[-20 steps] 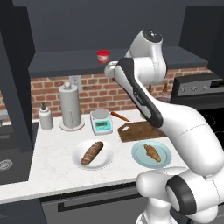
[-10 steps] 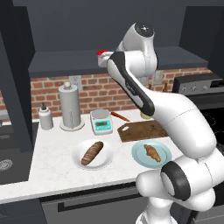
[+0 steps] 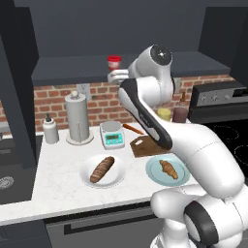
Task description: From the different types of pastries on the counter, select a croissant and place it on the cutting board. Then retrieve a jar of jam from the cabinet and place it alongside the croissant on the cutting board.
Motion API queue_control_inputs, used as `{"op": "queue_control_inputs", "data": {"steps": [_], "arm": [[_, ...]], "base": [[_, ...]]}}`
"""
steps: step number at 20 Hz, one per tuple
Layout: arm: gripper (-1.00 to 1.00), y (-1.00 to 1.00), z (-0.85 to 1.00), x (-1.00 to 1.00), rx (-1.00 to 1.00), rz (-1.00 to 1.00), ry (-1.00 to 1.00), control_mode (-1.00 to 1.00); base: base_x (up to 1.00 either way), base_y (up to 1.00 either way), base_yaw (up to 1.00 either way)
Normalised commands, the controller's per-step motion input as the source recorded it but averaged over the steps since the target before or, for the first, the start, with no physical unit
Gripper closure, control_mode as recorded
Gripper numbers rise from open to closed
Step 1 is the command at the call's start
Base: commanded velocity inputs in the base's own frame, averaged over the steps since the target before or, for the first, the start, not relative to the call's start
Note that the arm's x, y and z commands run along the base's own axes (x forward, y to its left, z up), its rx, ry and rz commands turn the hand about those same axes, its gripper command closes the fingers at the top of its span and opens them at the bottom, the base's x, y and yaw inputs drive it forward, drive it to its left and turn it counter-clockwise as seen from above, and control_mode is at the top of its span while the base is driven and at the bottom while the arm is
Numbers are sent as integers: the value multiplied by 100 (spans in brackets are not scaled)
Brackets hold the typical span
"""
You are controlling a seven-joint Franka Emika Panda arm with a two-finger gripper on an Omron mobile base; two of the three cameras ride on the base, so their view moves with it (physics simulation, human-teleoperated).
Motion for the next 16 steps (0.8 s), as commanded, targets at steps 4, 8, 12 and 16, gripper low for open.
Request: {"op": "queue_control_inputs", "data": {"steps": [4,8,12,16], "arm": [[-100,0,64,39,6,0,-3,-100],[-100,14,100,66,3,0,-1,-100],[-100,30,32,17,0,0,0,-100],[-100,4,-22,-2,-3,0,-4,-100]], "base": [[0,0,0],[0,0,0],[0,0,0],[0,0,0]]}}
